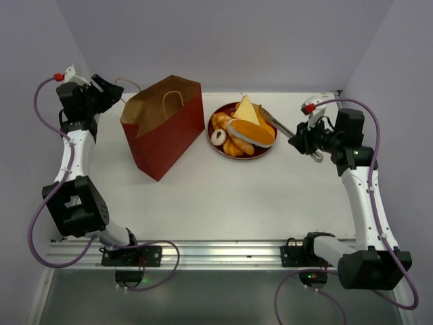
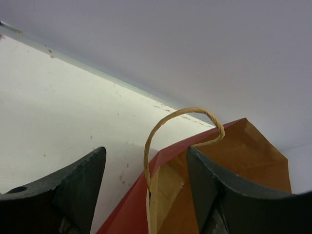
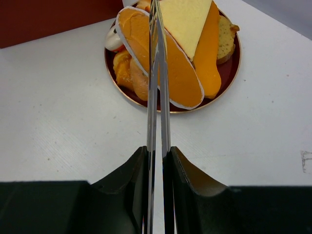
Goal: Take the fake bread out of the paper bag
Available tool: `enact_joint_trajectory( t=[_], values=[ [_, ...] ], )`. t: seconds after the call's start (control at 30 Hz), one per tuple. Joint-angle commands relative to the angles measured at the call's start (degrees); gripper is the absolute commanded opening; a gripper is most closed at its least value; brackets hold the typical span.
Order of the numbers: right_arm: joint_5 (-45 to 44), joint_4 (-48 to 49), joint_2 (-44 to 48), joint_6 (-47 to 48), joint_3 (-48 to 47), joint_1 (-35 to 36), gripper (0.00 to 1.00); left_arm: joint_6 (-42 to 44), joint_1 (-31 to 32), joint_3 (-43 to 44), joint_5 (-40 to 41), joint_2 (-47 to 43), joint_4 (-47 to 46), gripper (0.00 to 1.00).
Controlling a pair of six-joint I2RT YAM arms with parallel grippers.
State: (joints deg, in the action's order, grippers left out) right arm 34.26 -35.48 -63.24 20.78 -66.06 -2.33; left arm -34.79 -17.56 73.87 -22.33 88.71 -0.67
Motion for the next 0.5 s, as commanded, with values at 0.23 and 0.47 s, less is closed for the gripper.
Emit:
enact_joint_trajectory(
  t=[0.23,0.47],
  values=[
    [-0.6,2.7,-5.0,-5.1,-1.3,-6.4,0.24,5.3,-0.1,-1.7,2.4,-15.5,-3.8,0.76],
    [-4.4,8.4,-15.3,-7.8,0.4,-15.1,0.28,10.1,1.9,-20.1,3.5,-34.4,-5.6,0.76]
  ],
)
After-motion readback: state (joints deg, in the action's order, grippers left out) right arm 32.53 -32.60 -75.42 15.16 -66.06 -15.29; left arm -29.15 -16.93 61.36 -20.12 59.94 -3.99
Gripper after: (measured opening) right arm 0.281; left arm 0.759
